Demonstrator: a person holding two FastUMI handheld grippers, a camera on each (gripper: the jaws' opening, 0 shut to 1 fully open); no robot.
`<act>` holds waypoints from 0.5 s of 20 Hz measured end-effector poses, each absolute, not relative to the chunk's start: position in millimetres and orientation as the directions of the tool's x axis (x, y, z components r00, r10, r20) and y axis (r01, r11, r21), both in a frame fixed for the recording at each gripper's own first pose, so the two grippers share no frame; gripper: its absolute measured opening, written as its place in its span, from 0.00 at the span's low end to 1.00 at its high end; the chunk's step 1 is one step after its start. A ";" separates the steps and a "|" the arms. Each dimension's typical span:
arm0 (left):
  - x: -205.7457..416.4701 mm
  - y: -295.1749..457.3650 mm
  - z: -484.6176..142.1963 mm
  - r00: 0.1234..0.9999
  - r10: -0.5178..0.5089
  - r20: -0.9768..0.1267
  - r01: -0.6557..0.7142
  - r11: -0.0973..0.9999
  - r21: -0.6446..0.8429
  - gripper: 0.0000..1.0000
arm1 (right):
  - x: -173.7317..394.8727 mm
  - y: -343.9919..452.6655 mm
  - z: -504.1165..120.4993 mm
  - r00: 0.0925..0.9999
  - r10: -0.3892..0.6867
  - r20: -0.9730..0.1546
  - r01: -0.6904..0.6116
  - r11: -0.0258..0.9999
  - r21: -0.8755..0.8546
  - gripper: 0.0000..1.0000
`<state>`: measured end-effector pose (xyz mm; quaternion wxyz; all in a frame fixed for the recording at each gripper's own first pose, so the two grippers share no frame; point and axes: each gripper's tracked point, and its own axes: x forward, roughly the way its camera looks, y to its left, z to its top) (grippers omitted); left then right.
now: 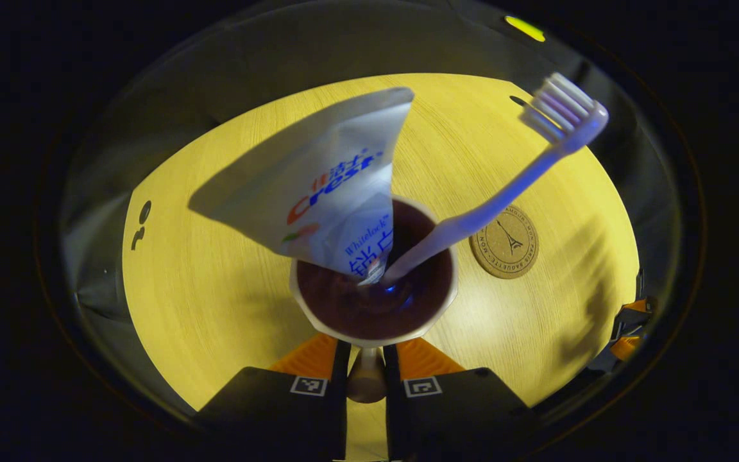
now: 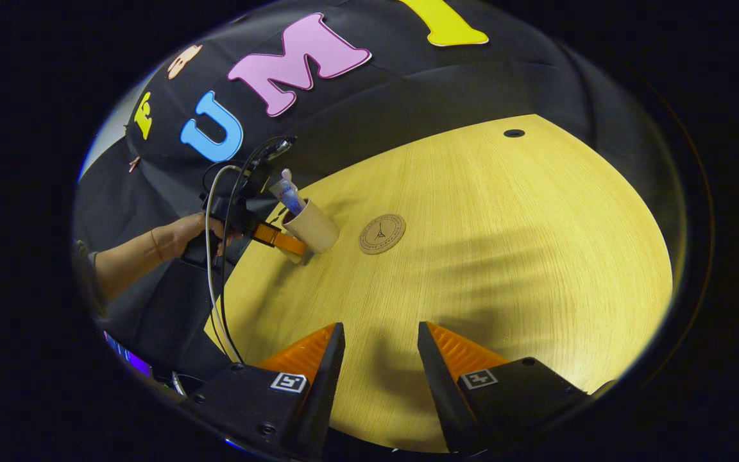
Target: Put the toothbrush and toothpaste on the desktop into the cup, then pick up the cup and place it on the coaster on the desktop.
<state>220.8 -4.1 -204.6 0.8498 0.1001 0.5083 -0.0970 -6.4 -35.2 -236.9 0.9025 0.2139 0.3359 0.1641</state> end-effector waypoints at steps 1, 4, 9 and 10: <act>222.1 -4.7 -204.4 0.470 -0.067 -0.880 0.274 0.959 0.073 0.24 | -5.9 -35.9 -237.3 0.721 0.439 -0.536 -0.151 0.855 0.497 0.71; 223.8 -5.2 -203.2 0.485 -0.073 -0.872 0.264 0.962 0.067 0.27 | -5.8 -39.2 -234.0 0.726 0.435 -0.532 -0.148 0.855 0.497 0.71; 222.3 -12.6 -195.6 0.521 -0.092 -0.849 0.256 0.965 0.052 0.24 | -8.2 -43.5 -233.9 0.730 0.429 -0.532 -0.148 0.859 0.490 0.71; 223.2 -14.1 -192.0 0.533 -0.094 -0.841 0.258 0.965 0.055 0.29 | -8.3 -44.4 -233.5 0.730 0.429 -0.532 -0.147 0.859 0.491 0.71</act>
